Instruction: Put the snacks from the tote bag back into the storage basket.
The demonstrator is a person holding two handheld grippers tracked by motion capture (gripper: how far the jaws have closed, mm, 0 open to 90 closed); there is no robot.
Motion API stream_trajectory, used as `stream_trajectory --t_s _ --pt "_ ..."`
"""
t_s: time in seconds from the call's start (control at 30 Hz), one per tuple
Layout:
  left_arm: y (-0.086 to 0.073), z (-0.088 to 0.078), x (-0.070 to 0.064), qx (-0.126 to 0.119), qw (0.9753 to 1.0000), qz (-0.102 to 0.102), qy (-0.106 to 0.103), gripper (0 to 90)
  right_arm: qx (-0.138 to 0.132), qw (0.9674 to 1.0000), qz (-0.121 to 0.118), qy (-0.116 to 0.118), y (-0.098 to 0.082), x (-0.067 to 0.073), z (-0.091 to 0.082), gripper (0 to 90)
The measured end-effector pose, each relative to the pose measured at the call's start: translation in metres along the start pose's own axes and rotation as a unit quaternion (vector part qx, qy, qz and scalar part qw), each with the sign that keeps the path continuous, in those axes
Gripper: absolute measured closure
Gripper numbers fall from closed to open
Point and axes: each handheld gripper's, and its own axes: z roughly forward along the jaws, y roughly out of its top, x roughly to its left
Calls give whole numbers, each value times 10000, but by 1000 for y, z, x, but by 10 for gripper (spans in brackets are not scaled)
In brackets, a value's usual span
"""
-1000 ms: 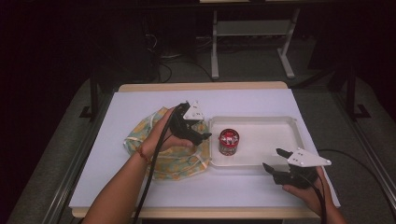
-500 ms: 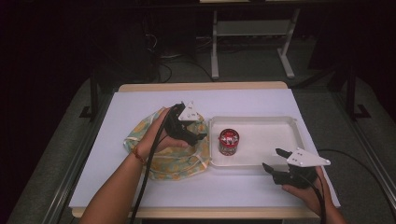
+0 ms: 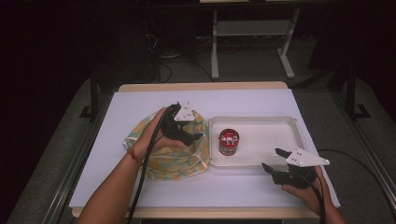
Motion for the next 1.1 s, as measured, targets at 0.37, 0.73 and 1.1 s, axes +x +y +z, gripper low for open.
stream_trajectory --t_s 0.37,0.73,1.1 --pt "-7 -4 3 90 9999 -6 57 215 -5 10000 -12 5 0 0 1 290" --pt "-16 -11 7 179 9997 -23 155 215 -7 10000 -20 21 1 1 1 290" --pt "-24 -17 8 260 9994 -36 234 215 -6 10000 -9 31 1 1 2 291"
